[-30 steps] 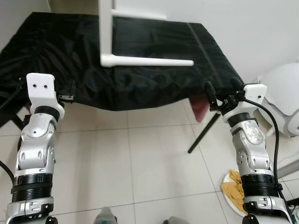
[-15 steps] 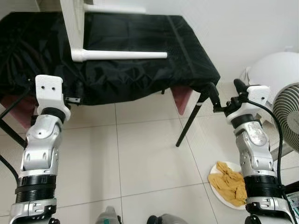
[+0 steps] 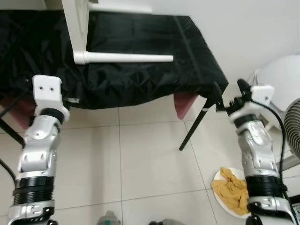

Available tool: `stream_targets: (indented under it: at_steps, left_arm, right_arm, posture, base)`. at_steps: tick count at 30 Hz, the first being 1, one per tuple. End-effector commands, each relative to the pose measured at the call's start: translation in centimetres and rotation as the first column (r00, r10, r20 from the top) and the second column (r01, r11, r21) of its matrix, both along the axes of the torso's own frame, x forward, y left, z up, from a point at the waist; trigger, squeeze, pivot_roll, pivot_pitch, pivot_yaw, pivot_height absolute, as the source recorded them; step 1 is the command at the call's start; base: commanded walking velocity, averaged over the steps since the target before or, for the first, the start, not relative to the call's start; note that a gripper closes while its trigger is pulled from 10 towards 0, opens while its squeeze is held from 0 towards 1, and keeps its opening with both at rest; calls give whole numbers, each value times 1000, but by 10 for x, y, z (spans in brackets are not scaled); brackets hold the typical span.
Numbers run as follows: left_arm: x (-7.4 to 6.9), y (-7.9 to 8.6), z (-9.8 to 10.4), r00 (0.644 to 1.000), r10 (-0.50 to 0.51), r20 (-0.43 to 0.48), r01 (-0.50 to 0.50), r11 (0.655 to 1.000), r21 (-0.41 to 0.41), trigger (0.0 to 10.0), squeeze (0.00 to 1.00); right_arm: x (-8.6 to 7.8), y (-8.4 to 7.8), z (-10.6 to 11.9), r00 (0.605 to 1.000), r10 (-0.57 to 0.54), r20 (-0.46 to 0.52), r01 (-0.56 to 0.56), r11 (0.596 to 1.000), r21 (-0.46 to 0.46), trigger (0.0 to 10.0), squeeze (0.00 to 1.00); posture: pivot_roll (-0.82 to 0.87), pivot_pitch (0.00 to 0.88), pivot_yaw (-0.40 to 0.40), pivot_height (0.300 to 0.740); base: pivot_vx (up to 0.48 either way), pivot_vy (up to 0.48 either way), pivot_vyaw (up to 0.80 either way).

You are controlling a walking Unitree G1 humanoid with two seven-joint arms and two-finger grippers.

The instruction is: Building children table

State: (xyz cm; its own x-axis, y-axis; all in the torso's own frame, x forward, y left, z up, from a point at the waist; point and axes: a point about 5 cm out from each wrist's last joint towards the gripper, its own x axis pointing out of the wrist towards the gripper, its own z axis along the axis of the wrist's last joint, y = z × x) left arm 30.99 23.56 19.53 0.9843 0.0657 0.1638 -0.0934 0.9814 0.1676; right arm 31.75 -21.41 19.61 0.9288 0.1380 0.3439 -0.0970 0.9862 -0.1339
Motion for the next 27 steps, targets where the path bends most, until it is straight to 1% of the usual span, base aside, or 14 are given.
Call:
stream_targets:
  at_steps: [1,27]
  left_arm:
    - [1,-6,-2,1000,-20,-10,20,1000,-3,10000,0]
    - [-1,-2,1,1000,-9,-4,9,1000,3,10000,0]
  right_arm:
    - [-1,-9,-2,1000,-26,-9,26,1000,3,10000,0]
    - [1,-10,1,1000,-13,11,13,1000,0,10000,0]
  posture:
    - [78,77,-43,740]
    - [89,64,-47,740]
  base:
    - [322,0,0]
    - [325,0,0]
